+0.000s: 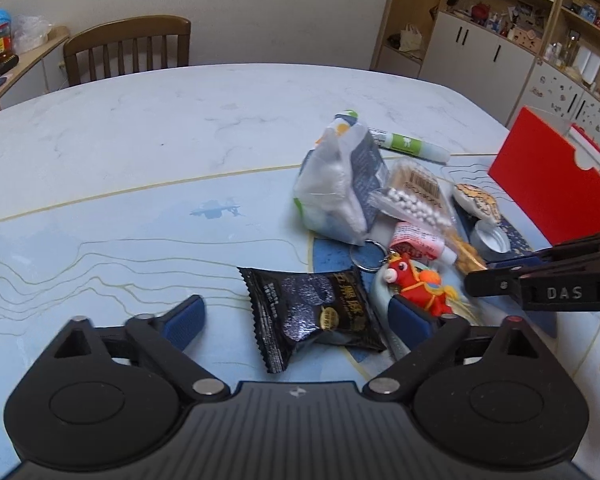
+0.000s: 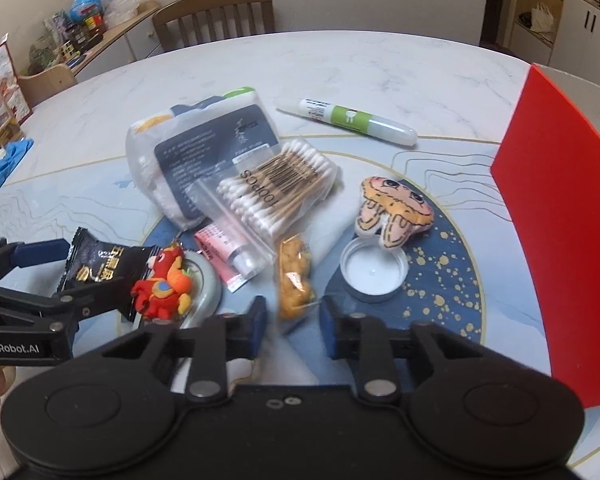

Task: Organize objects
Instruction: 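Grasp the dark snack packet with the left gripper while the right grasps the orange snack bag, then lift both packets and carry them over the red box, then lower both packets into the box and open both grippers, then move both grippers back toward the red horse keychain and swab pack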

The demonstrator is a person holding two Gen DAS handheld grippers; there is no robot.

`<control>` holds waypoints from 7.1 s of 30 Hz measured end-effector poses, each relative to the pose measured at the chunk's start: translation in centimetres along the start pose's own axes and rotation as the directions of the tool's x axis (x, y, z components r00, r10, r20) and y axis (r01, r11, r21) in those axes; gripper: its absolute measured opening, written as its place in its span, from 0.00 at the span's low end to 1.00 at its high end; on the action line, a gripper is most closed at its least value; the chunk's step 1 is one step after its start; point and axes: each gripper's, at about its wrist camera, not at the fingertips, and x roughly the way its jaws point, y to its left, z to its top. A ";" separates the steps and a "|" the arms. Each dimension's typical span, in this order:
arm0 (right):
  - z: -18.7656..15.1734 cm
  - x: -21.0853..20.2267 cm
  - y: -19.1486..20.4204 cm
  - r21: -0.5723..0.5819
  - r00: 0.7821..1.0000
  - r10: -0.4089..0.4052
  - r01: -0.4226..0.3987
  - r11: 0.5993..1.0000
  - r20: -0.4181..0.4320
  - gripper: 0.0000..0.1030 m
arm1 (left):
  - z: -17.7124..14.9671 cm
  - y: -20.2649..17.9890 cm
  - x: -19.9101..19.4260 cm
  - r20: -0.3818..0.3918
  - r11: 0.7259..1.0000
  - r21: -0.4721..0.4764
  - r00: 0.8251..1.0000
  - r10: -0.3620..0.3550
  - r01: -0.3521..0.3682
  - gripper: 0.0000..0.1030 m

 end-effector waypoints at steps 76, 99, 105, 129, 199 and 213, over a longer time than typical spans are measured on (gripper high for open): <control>-3.3 -17.5 -17.7 -0.075 0.969 0.200 -0.191 0.979 0.146 0.18 | -3.7 -16.3 0.0 -0.096 0.989 0.047 0.985 0.145 -0.141 0.66; -1.7 -16.6 -25.8 0.028 0.979 0.092 -0.099 0.995 0.184 0.18 | -0.7 -19.0 -1.7 -0.060 0.999 -0.032 0.998 0.021 -0.023 0.47; -1.2 -16.0 -27.4 0.054 0.979 0.073 -0.085 0.995 0.190 0.18 | 3.1 -22.2 -3.4 0.010 0.996 -0.001 0.996 -0.092 0.092 0.47; 1.8 -12.0 -33.9 0.166 0.993 0.001 -0.020 0.986 0.118 0.18 | 13.8 -35.0 6.6 -0.060 0.961 0.225 0.987 -0.152 0.162 0.47; 1.0 -18.6 -25.2 -0.033 0.971 0.072 -0.066 0.997 0.229 0.77 | 11.3 -30.1 -2.9 0.036 0.965 0.206 0.984 -0.175 0.164 0.77; 0.3 -16.6 -16.6 -0.052 0.974 0.111 -0.103 0.993 0.195 0.89 | 7.3 -19.7 -6.1 0.028 0.987 0.094 0.990 -0.137 0.134 0.84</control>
